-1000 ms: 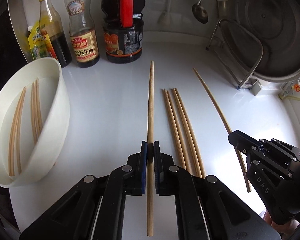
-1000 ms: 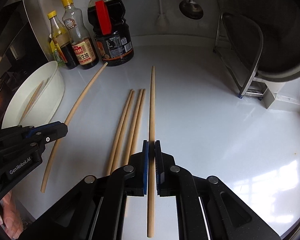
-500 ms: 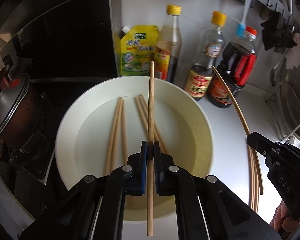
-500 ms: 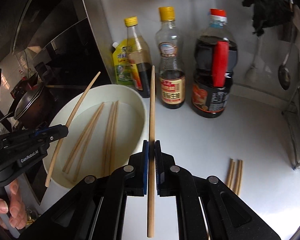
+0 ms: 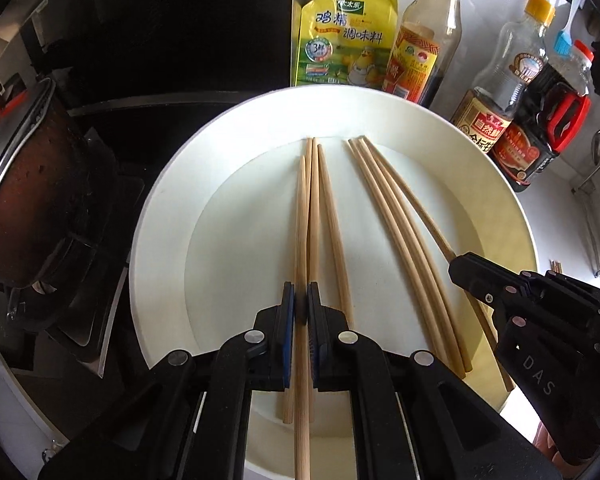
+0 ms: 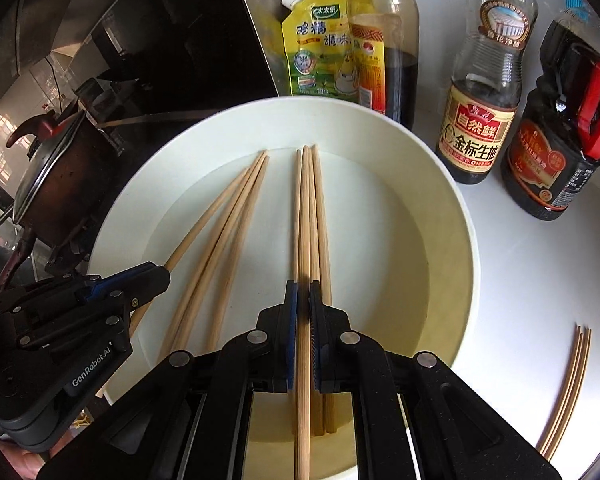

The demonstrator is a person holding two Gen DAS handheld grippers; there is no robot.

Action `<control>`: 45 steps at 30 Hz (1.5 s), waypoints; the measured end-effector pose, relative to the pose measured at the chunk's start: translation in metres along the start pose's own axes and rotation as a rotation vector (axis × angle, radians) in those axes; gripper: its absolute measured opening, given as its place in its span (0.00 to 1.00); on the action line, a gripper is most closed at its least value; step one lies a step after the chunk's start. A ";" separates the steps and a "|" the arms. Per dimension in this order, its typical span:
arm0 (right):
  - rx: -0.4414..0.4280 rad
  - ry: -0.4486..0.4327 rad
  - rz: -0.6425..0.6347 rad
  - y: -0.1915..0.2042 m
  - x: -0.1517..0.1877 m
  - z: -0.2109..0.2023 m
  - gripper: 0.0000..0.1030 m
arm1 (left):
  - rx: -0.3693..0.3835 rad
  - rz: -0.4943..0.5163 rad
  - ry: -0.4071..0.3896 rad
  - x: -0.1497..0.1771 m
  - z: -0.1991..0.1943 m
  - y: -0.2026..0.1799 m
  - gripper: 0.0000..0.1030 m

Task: Organize utensils
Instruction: 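Open the left gripper over the basin while the right gripper releases its chopstick, then move both open grippers back over the loose wooden chopsticks on the counter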

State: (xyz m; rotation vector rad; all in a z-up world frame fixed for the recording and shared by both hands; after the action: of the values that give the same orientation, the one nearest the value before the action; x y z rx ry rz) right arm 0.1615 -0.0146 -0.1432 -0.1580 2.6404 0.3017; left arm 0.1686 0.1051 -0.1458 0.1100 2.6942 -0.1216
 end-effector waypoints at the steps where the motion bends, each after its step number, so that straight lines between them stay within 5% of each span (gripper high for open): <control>1: 0.001 0.008 0.004 -0.001 0.001 0.002 0.06 | 0.002 0.002 0.006 0.000 0.002 0.000 0.07; 8: 0.010 0.011 0.013 0.000 0.001 0.003 0.06 | -0.003 -0.004 0.008 -0.004 0.002 0.003 0.08; 11: 0.000 -0.016 0.023 -0.001 -0.001 -0.007 0.25 | -0.022 -0.027 -0.022 -0.009 -0.006 0.010 0.34; 13: 0.013 -0.047 0.021 -0.001 -0.004 -0.015 0.27 | -0.029 -0.051 -0.052 -0.013 -0.015 0.015 0.73; 14: 0.018 -0.053 0.020 -0.001 -0.004 -0.018 0.27 | -0.027 -0.063 -0.072 -0.014 -0.020 0.017 0.75; 30: 0.022 -0.057 0.025 -0.006 0.027 -0.051 0.38 | -0.064 -0.108 -0.089 0.011 -0.053 0.022 0.78; 45: 0.039 -0.092 0.054 -0.031 0.056 -0.087 0.47 | -0.034 -0.060 -0.091 0.046 -0.074 -0.033 0.84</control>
State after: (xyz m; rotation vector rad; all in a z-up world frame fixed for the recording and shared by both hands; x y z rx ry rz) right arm 0.0783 -0.0689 -0.1000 -0.0582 2.5600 0.2686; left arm 0.0926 0.0824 -0.0971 0.0122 2.6079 -0.0963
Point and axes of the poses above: each gripper's, at about its wrist camera, not at the fingertips, and z roughly the way its jaws point, y to its left, x to its underside, the point moved 6 cm from there along z, roughly the way its jaws point, and after that the axes turned 2 degrees about -z, right-handed, at the moved point
